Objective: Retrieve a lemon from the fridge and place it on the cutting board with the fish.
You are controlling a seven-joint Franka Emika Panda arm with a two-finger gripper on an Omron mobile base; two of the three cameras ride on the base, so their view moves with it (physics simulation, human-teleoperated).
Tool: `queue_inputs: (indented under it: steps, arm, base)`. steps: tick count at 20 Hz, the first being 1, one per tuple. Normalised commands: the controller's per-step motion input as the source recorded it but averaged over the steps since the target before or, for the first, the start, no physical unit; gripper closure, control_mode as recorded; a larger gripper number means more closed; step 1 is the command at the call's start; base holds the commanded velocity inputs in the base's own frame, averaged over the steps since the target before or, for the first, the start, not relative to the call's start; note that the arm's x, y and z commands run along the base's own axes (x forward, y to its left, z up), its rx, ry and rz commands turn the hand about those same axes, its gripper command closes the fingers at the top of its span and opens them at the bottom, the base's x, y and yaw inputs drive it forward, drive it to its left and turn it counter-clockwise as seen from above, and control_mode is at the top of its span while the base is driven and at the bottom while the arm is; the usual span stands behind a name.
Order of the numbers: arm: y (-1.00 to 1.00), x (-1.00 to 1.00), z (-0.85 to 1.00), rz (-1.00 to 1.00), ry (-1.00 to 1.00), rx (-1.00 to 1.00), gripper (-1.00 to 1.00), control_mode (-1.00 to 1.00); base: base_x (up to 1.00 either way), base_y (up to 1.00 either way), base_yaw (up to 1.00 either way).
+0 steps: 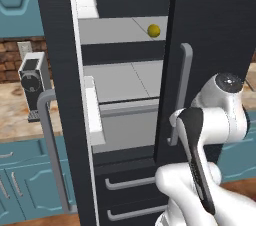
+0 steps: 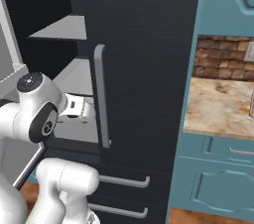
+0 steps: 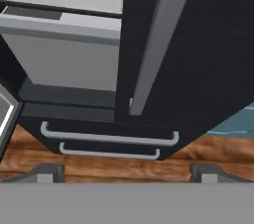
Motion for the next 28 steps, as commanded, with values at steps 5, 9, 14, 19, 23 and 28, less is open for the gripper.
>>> queue_inputs:
  steps: [5, 9, 14, 19, 23, 28]
  arm:
    - [-0.02, -0.01, 0.57, -0.04, -0.3, -0.02, -1.0, -1.0]
    - [-0.16, 0.08, 0.21, 0.0, -0.17, 0.22, -1.0, -1.0]
    - [-0.47, 0.01, 0.0, -0.01, -0.08, 0.33, -1.0, -1.0]
    - [-0.02, 0.03, 0.03, -0.02, -0.19, -0.09, -1.0, -1.0]
    - [-0.01, 0.16, 0.08, -0.11, -0.07, -0.24, -1.0, -1.0]
    - [0.0, 0.09, 0.08, -0.03, 0.12, -0.05, -1.0, -1.0]
  base:
    - [0.0, 0.0, 0.0]
    - [0.0, 0.0, 0.0]
    - [0.0, 0.0, 0.0]
    - [0.0, 0.0, 0.0]
    - [0.0, 0.0, 0.0]
    - [0.0, 0.0, 0.0]
